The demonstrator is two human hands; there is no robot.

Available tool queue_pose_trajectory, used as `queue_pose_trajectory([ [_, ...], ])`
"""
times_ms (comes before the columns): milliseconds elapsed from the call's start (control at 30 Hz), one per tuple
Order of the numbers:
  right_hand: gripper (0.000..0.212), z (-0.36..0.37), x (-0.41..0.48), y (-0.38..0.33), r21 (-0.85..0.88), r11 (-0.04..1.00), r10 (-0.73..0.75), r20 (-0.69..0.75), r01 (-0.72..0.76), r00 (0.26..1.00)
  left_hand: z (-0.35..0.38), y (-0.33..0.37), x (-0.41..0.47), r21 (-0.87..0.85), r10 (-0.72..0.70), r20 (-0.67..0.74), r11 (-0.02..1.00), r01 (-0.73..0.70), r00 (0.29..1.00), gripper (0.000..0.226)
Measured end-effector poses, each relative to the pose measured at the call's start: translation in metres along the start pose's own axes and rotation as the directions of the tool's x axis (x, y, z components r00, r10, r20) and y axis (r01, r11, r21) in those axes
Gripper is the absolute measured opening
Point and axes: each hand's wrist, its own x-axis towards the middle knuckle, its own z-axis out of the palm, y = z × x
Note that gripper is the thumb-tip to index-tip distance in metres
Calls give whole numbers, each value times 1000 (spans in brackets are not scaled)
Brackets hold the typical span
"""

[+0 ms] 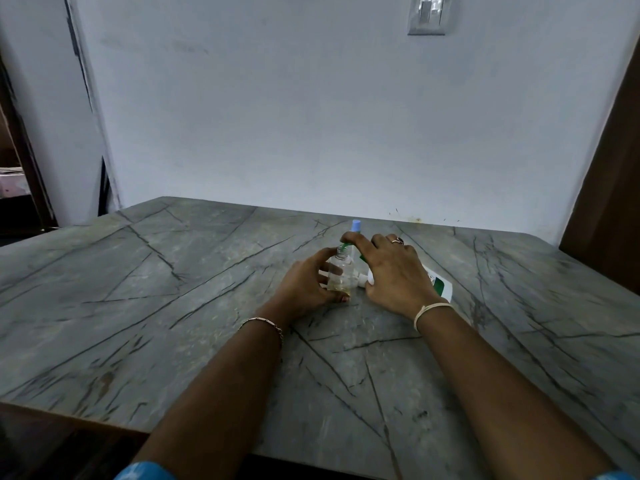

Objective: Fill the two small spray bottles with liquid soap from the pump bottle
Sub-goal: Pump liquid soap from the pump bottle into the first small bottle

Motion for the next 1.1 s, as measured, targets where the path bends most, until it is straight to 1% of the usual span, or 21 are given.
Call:
queue_pose_trajectory([
  [133,81,0,-1,1,-1,1000,2,6,-2,1000,0,-1,0,15,8,2,1000,-8,1000,92],
  [400,74,4,5,-4,4,1000,26,-18,-26,999,0,-3,0,-1,18,-14,1000,-18,1000,87],
  [600,82,3,0,-1,-21,1000,8,-20,-9,1000,0,-2,0,9,20,-11,1000,-20,1000,92],
  [700,82,1,-1,-1,-24,1000,14,-4,-14,1000,1,-2,0,15,21,-6,1000,-21,1000,91],
  [900,76,1,4,-5,24,999,37,-5,-37,999,-1,1,-1,-7,5,-6,1000,-5,1000,91],
  [1100,81,-1,-1,-3,-27,1000,13,-4,-13,1000,0,0,0,-6,0,-1,1000,0,1000,93],
])
